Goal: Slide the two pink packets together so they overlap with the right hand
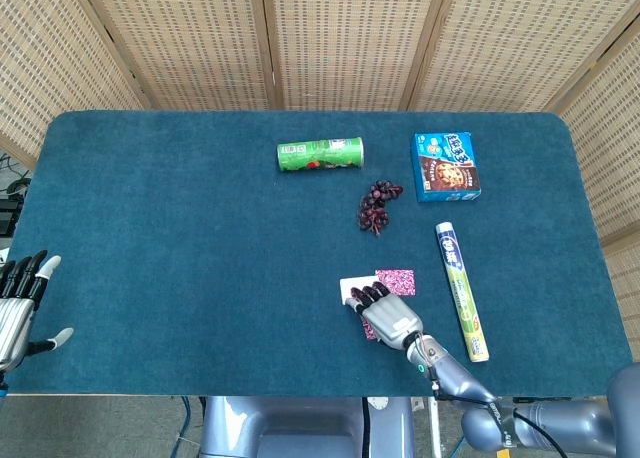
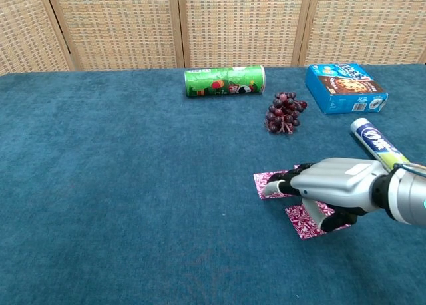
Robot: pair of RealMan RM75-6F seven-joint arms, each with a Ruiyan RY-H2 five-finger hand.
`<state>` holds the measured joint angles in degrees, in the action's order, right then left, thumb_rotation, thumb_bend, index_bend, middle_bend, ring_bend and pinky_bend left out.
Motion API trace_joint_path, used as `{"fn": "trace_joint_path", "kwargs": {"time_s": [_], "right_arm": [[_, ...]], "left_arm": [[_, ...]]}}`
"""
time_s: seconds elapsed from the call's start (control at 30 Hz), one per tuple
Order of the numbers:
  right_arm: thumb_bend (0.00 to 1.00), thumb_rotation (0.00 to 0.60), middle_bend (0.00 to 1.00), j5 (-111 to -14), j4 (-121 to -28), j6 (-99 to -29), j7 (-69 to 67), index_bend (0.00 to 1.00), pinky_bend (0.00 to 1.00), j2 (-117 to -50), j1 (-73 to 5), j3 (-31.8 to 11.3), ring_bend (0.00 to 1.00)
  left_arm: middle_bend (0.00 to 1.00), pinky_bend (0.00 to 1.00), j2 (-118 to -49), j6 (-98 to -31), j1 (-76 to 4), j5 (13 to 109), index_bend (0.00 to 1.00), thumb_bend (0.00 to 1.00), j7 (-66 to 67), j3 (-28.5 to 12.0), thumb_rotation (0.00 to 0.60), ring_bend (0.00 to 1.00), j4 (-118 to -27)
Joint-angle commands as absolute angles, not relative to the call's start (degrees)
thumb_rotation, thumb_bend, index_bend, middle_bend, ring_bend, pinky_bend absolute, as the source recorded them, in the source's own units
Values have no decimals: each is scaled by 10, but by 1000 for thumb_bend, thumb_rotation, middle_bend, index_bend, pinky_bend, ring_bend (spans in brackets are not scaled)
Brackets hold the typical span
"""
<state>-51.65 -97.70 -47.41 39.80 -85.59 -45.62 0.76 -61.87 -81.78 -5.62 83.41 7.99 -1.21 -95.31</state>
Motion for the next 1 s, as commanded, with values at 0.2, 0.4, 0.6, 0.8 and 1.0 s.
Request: {"fn": "trace_joint_path", "kwargs": {"time_s": [0.2,0.4,0.6,0.8,1.0], "right_arm": [[1000,600,0,-484,-974,-482,413,17,0,-879,-476,9,0],[1000,600,0,-467,-981,-491,427,16,0,-892,-491,10,0],[1000,600,0,-449,-986,-504,464,16,0,-897,-510,16,0],[998,600,0,-459,-1017,-521,446,16,0,-884,-514,1,0],[430,600,0,-513,-1033,-549,404,16,0,-858,-495,-1,0]], "left_arm": [[0,0,-619,-818,-56,834,0,0,80,-12,600,0,-953],[0,0,-618,-817,-57,834,0,0,80,-12,600,0,-954],[0,0,-618,-817,-57,834,0,1,80,-12,600,0,-954],[0,0,-617,-816,-57,834,0,1,78,-12,600,0,-954],[0,0,-617,-815,-58,834,0,0,77,-11,600,0,-954]]}}
